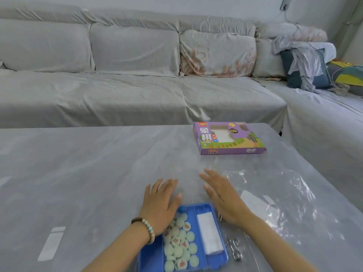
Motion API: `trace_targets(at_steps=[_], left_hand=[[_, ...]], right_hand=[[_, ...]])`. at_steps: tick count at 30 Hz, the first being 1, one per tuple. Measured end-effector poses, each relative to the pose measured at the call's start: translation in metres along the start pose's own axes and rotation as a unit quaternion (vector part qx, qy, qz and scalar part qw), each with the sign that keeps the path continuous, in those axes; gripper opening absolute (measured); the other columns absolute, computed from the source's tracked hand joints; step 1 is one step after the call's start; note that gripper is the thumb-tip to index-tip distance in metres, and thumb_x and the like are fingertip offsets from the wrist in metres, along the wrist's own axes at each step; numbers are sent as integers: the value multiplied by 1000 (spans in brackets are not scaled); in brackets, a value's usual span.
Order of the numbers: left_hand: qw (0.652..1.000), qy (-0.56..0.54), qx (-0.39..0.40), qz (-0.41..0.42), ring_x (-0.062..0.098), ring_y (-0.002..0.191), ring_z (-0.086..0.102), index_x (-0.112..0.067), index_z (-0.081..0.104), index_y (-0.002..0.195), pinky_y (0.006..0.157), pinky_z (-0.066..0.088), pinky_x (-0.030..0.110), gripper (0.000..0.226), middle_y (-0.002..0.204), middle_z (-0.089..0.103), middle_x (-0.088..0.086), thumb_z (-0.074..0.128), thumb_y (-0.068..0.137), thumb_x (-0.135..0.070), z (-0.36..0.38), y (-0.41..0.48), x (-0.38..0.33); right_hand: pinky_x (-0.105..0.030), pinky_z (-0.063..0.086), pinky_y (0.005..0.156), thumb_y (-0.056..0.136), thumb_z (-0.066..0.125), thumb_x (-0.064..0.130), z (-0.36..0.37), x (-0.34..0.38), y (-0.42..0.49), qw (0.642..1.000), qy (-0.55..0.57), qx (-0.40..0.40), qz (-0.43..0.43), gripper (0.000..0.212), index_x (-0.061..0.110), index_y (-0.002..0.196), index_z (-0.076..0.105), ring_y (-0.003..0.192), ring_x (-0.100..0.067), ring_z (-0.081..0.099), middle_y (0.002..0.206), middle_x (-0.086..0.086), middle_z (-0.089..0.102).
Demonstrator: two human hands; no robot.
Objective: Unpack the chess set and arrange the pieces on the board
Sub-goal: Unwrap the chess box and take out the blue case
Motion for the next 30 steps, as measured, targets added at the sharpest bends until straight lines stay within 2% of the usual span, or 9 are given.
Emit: trace_targets(at_steps=[2,4,7,10,13,17,22,26,30], left_hand=[[999,35,17,3,10,142,-9,-36,5,146,116,-10,39,59,154,0,-17,6,92,-59,8,-33,-8],[997,68,23,11,10,140,-19,-40,-5,145,111,-18,42,80,147,-18,-22,-19,73,-72,17,-59,-12],[993,117,18,22,16,141,-20,-39,-12,145,110,-18,45,108,144,-25,-19,-45,46,-69,23,-74,-7],[992,123,13,26,16,142,-17,-41,-10,145,111,-16,44,109,150,-18,-18,-47,46,-67,14,-83,7],[991,128,4,29,15,143,-13,-44,-9,144,113,-13,43,102,153,-11,-18,-43,51,-70,-2,-93,39],[990,138,3,17,13,143,-9,-45,-8,143,115,-9,42,88,149,-13,-20,-32,62,-69,-27,-102,91],[990,144,5,1,14,143,-10,-44,-8,143,115,-8,43,90,154,-7,-16,-31,61,-71,-39,-107,112],[990,142,4,-6,15,143,-10,-44,-9,143,115,-9,44,94,155,-6,-15,-35,56,-73,-40,-107,113],[990,138,-1,-13,14,143,-9,-44,-5,144,116,-8,44,104,155,-5,-15,-36,51,-77,-41,-107,112]], right_hand=[[-18,-7,115,86,3,70,10,6,-38,1000,-18,8,-7,63,45,141,21,138,12,-6,146,31,5],[-15,-9,113,78,-7,77,13,0,-60,999,-50,-1,4,78,44,142,22,139,10,-3,147,29,7],[-12,-2,112,95,12,57,16,3,-72,999,-9,-19,27,53,37,142,29,139,7,7,145,26,15],[-14,14,111,99,28,37,16,17,-81,994,78,-57,59,41,30,137,41,133,4,25,139,21,33],[-4,24,93,100,30,40,7,43,-86,992,16,-127,11,35,22,115,57,111,-6,47,113,14,52],[-16,23,99,96,21,54,34,77,-79,989,-98,-90,-59,56,19,118,59,111,-7,41,115,9,53],[-23,27,97,99,19,41,56,110,-55,969,-220,-75,-88,52,18,112,64,106,-16,48,107,5,64],[-27,22,102,80,-2,56,75,114,-41,969,-236,28,-67,80,19,130,48,119,-20,38,124,3,53],[-27,28,90,97,29,49,76,103,-36,984,-172,45,-19,42,20,118,52,104,-17,42,116,3,54]])
Point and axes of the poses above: each hand's wrist, its own y-axis towards the middle knuckle, its own z-axis out of the palm, x = y × z, the point moved 10 cm from there along y, towards the middle knuckle
